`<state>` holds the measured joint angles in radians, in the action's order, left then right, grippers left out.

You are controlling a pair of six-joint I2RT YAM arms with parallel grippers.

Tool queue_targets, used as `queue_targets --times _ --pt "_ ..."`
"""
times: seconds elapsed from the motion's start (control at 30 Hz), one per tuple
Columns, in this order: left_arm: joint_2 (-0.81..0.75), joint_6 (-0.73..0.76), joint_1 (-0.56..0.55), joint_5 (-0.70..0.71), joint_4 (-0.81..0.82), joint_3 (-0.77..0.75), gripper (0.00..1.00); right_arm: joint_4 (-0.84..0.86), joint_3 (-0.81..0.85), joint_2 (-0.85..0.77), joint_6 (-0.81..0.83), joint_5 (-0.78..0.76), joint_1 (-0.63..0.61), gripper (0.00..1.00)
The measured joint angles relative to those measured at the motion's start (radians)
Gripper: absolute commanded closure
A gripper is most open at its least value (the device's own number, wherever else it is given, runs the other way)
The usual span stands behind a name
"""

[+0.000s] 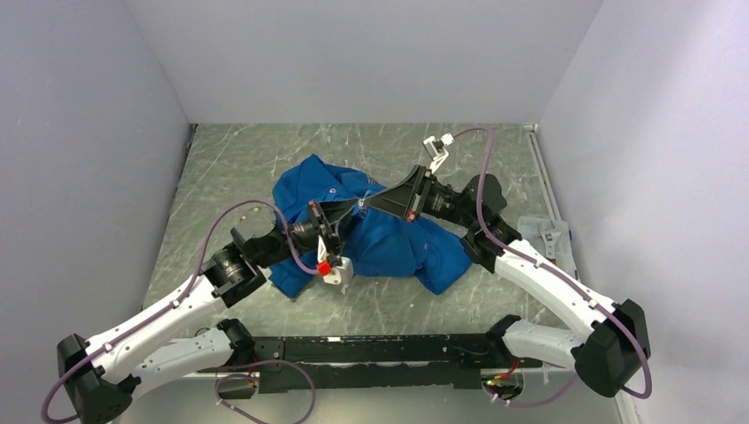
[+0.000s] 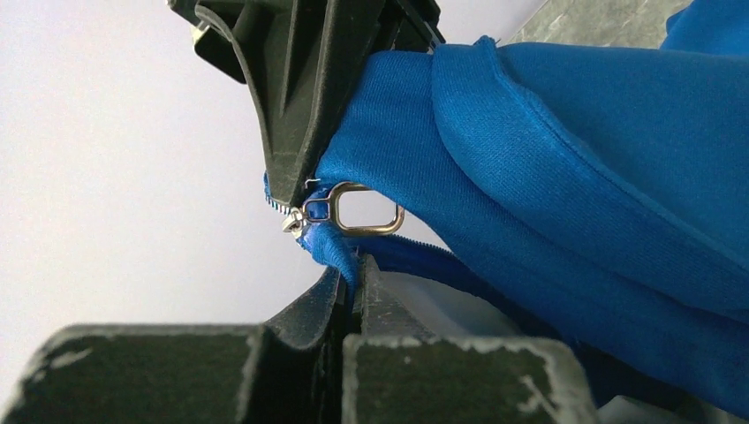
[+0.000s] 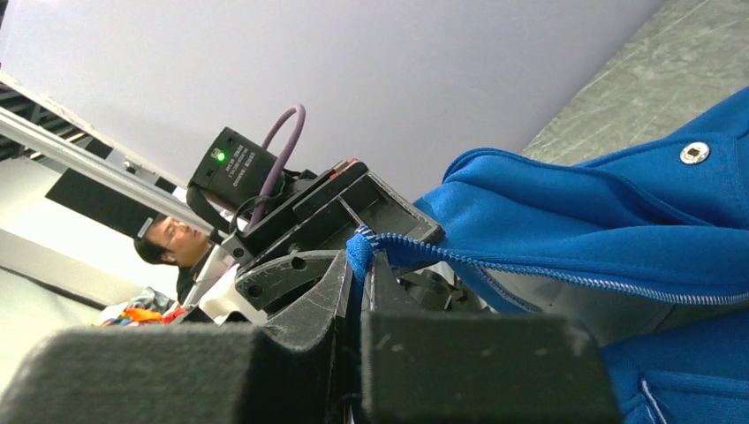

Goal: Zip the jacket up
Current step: Insert the zipper into the jacket.

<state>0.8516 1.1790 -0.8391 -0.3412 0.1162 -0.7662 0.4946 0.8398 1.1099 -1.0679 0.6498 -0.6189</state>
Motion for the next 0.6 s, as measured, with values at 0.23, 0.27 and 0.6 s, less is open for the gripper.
queue_targets --times 0.23,0.27,0.6 --pt "-0.04 0.069 0.002 -0.069 -0.001 0.037 1.0 -0.024 -0.037 -0.038 -0.017 -0.024 -0.014 1.0" --pt "-0.047 0.076 0.002 -0.081 -0.002 0.043 1.0 -0.031 -0.041 -0.041 -0.018 -0.024 -0.016 1.0" --pt "-0.047 0.076 0.003 -0.074 0.001 0.044 0.78 -0.047 -0.043 -0.046 -0.018 -0.048 -0.024 1.0"
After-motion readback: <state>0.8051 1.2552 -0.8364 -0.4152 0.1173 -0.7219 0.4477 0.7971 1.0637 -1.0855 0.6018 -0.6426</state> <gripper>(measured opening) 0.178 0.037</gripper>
